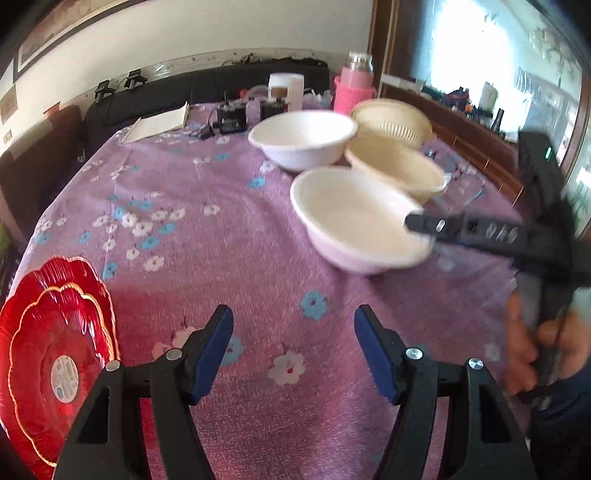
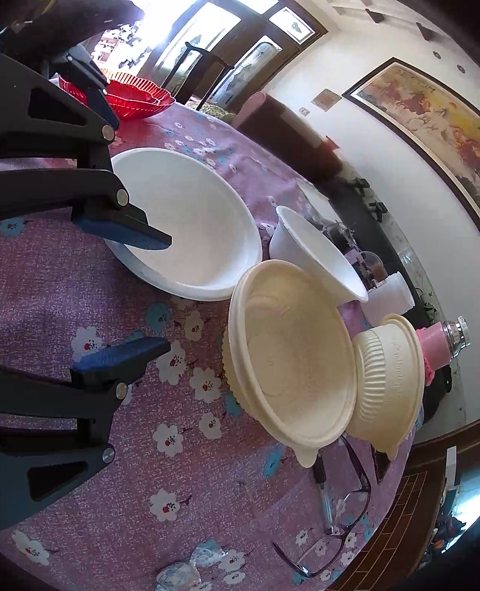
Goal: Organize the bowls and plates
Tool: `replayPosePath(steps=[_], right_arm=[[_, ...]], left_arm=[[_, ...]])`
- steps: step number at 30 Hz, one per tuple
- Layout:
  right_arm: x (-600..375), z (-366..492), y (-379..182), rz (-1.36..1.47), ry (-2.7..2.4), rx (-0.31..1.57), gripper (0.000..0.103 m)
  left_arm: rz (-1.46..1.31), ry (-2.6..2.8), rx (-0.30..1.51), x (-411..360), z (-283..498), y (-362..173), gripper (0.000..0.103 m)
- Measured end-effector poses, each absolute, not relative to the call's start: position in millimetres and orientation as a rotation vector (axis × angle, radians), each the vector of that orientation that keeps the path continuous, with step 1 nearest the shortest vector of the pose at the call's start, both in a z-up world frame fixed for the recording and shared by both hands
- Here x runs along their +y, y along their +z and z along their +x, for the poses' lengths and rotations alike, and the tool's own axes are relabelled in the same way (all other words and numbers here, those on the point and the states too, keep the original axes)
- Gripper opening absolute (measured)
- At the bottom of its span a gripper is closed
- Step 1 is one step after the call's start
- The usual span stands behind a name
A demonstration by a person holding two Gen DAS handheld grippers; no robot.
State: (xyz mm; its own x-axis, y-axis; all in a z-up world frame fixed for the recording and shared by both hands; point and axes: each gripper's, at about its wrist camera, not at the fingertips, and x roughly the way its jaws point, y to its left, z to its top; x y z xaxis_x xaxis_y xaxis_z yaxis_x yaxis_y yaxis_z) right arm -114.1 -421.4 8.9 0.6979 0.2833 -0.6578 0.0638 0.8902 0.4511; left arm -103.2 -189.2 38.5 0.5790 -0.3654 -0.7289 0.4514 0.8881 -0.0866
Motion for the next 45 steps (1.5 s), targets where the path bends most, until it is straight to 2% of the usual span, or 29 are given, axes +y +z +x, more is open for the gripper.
replayPosePath(steps=[2, 3, 4, 7, 8, 10, 12, 18, 22, 31, 45], right_arm=[[-422.7, -116.4, 9.8, 0.453, 0.115, 0.775, 0.052], [-423.6, -118.3, 9.5, 0.459, 0.124, 0.769, 0.046], [-423.2, -119.0, 8.9, 0.468, 0.144, 0.768, 0.034], [-423.8, -119.0, 6.7, 0.476, 0.147, 0.773, 0.022], [-425.0, -118.4, 5.8, 0.484, 0.151, 0.775, 0.022], [-424.7, -118.8, 6.3, 0.49, 0.16, 0.772, 0.02], [-423.6, -120.3, 7.1, 0.484, 0.161, 0.767, 0.02], [-423.3, -119.0, 7.5, 0.484, 0.166, 0.767, 0.02], [-422.9, -121.0, 7.9, 0.482, 0.164, 0.764, 0.02], [-409.9, -125.2, 16.2, 0.392, 0.132, 0.742, 0.02], [-404.7, -127.7, 21.8, 0.362, 0.166, 0.713, 0.02]], left_arm=[[0.087, -0.488, 0.805, -189.8, -99.2, 52.9, 0.067], [0.089, -0.49, 0.804, -193.1, -94.2, 59.3, 0.067], [0.09, -0.481, 0.804, -196.4, -86.4, 65.3, 0.067], [0.08, -0.463, 0.847, -207.5, -53.0, 70.2, 0.065], [0.062, -0.461, 0.863, -209.3, -43.5, 68.7, 0.061], [0.016, -0.493, 0.919, -216.7, -23.4, 63.3, 0.032], [-0.003, -0.514, 0.944, -225.0, -14.9, 57.1, 0.024], [0.051, -0.489, 0.959, -243.9, -5.6, 40.2, 0.023], [0.121, -0.483, 0.934, -250.8, -10.7, 34.3, 0.013], [0.237, -0.423, 0.857, -256.0, -31.7, 35.1, 0.013], [0.23, -0.402, 0.848, -244.1, -53.1, 31.5, 0.014]])
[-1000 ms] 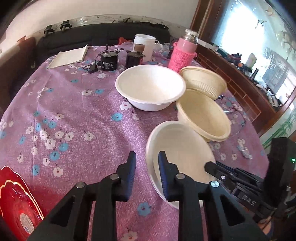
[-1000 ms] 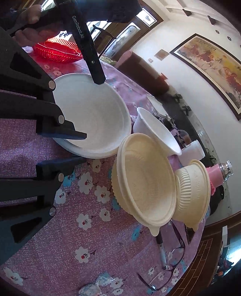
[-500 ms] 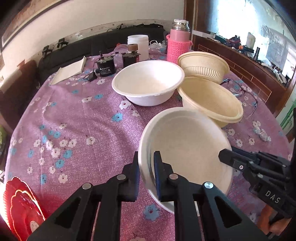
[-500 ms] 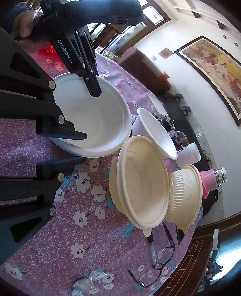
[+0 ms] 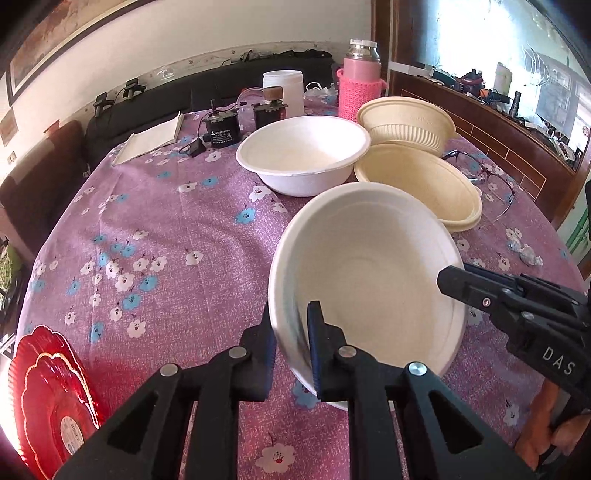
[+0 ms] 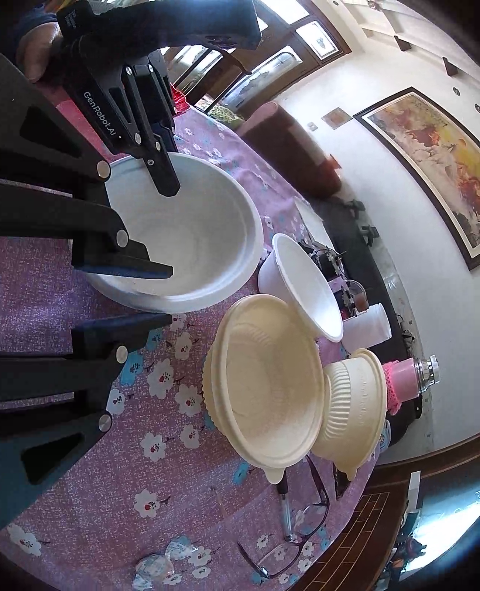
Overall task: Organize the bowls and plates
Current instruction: 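Grasp the white plate rim with the right tool and lift it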
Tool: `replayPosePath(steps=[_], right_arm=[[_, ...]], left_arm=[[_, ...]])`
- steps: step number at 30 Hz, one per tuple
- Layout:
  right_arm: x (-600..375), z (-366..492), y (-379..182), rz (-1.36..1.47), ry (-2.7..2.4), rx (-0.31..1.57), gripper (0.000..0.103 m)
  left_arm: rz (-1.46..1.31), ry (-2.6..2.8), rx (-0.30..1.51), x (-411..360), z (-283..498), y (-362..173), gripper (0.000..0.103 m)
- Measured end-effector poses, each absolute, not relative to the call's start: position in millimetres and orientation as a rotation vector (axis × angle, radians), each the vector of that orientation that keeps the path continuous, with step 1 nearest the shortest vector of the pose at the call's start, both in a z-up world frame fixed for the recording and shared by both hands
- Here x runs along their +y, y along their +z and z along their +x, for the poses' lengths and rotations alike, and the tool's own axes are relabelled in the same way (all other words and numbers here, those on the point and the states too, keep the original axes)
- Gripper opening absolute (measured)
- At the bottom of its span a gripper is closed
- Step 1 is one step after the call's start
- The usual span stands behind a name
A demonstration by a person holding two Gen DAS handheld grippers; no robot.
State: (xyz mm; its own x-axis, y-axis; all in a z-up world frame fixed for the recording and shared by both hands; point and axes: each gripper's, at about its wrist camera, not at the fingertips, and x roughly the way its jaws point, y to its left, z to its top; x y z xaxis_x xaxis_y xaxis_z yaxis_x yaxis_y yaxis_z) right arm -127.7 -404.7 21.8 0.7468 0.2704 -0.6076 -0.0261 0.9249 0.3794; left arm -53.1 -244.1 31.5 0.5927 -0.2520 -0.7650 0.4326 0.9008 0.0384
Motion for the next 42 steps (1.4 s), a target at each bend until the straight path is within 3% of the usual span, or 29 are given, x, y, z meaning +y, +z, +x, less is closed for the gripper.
replayPosePath(steps=[42], right_arm=[[-386.8, -138.6, 30.7, 0.333, 0.223, 0.682, 0.02]], left_arm=[[0.188, -0.401, 0.819, -217.9, -76.5, 40.7, 0.019]])
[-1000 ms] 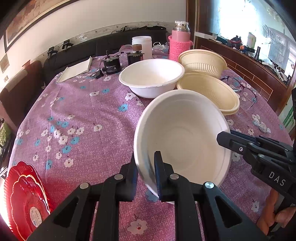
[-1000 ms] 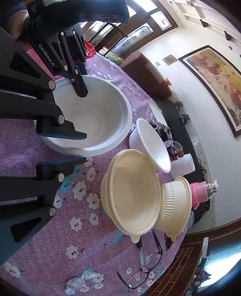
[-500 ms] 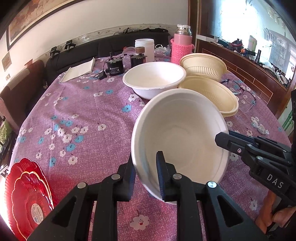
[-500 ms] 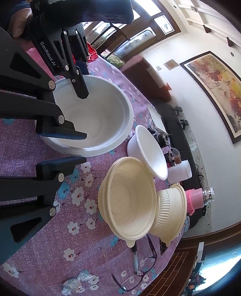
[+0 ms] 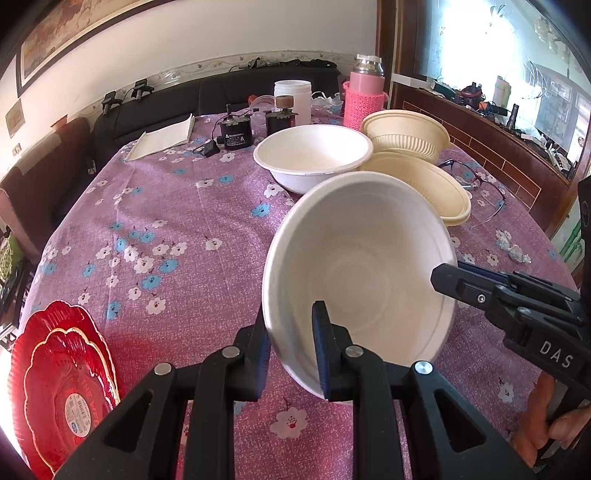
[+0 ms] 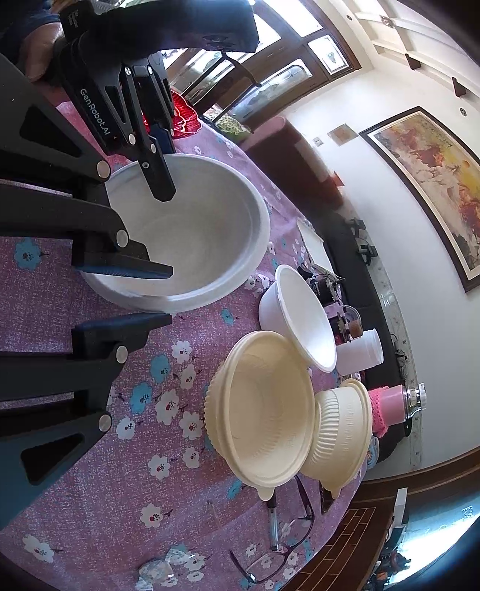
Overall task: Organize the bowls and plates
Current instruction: 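Grasp the white plate rim with the right tool and lift it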
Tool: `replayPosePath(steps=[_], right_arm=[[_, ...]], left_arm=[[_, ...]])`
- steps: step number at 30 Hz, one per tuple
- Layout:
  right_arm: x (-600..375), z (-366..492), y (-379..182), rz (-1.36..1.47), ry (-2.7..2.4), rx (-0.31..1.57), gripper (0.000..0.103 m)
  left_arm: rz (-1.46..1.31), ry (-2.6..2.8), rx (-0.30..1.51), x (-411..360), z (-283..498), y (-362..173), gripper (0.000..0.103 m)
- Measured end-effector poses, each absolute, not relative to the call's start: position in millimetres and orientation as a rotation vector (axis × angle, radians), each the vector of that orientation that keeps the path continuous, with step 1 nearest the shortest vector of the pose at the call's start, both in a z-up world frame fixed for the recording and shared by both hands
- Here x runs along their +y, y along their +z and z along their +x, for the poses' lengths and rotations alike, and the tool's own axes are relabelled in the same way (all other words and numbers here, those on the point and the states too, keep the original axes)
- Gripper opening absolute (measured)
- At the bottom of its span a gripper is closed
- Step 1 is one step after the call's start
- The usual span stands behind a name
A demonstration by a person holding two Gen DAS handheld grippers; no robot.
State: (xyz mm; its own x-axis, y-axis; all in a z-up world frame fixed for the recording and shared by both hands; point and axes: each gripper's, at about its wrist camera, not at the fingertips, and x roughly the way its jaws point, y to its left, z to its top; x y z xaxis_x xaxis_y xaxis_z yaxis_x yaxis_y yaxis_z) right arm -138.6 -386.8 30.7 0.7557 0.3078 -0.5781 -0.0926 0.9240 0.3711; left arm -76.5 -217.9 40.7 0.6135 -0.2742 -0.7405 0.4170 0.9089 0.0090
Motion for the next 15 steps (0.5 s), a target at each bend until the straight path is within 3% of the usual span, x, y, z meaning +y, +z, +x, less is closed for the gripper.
replayPosePath(steps=[15], right_arm=[[-365.2, -146.1, 43.8, 0.339, 0.246, 0.684, 0.02]], left_arm=[[0.152, -0.39, 0.801, -194.7, -87.7, 47.3, 0.023]])
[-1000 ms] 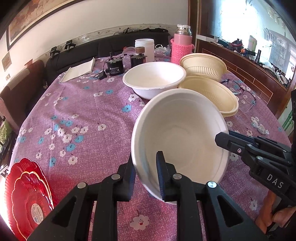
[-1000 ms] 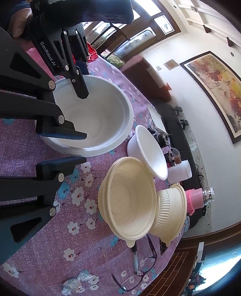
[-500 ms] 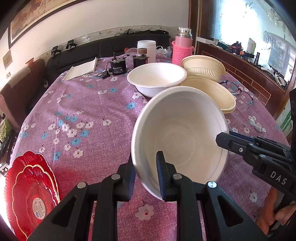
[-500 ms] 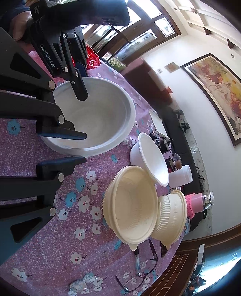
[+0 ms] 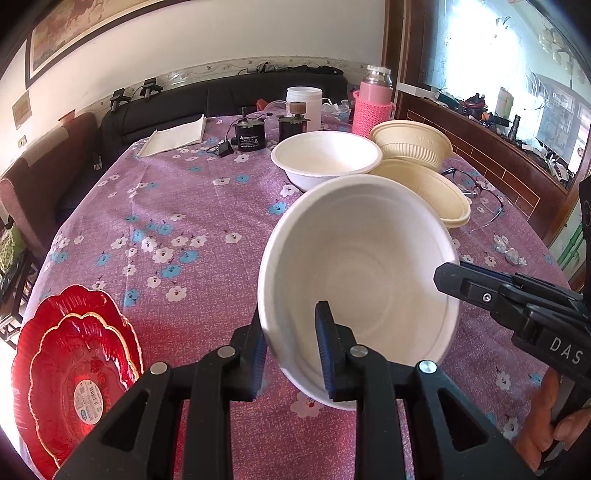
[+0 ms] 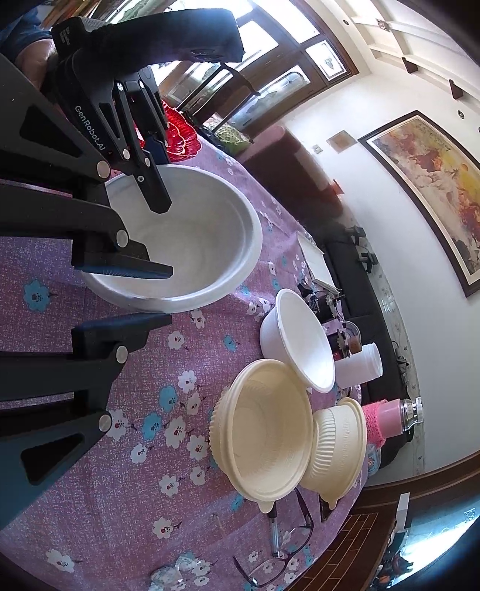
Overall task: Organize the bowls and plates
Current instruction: 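Grasp the white plate rim with the right tool and lift it, then carry the white plate with the right tool over the red plate stack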
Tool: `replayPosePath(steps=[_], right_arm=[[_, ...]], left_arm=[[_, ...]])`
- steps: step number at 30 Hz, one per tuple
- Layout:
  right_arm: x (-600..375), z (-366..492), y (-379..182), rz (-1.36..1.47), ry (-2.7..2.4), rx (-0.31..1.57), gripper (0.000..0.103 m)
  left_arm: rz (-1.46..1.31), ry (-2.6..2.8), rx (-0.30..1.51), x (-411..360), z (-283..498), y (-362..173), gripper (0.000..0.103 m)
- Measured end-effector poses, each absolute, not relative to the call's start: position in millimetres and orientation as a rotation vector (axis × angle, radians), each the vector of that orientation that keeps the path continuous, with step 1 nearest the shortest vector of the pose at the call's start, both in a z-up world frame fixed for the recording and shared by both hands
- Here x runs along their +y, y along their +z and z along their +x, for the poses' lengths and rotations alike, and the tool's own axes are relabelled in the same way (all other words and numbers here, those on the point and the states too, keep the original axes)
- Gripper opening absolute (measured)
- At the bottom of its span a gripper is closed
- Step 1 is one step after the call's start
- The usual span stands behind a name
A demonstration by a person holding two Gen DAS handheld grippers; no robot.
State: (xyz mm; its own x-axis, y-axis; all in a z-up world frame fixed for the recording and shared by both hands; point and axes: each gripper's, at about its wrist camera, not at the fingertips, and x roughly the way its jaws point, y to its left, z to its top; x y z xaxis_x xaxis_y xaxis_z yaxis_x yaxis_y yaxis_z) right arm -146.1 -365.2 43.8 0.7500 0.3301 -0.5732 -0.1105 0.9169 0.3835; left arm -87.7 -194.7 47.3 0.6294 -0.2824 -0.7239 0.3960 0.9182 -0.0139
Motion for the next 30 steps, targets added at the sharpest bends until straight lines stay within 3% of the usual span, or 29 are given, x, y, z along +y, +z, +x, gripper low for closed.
replayPosePath(steps=[30], right_arm=[[-325.6, -139.5, 62.7, 0.285, 0.288, 0.686, 0.02]], left_arm=[[0.091, -0.347, 0.735, -152.6, -98.4, 63.7, 0.028]])
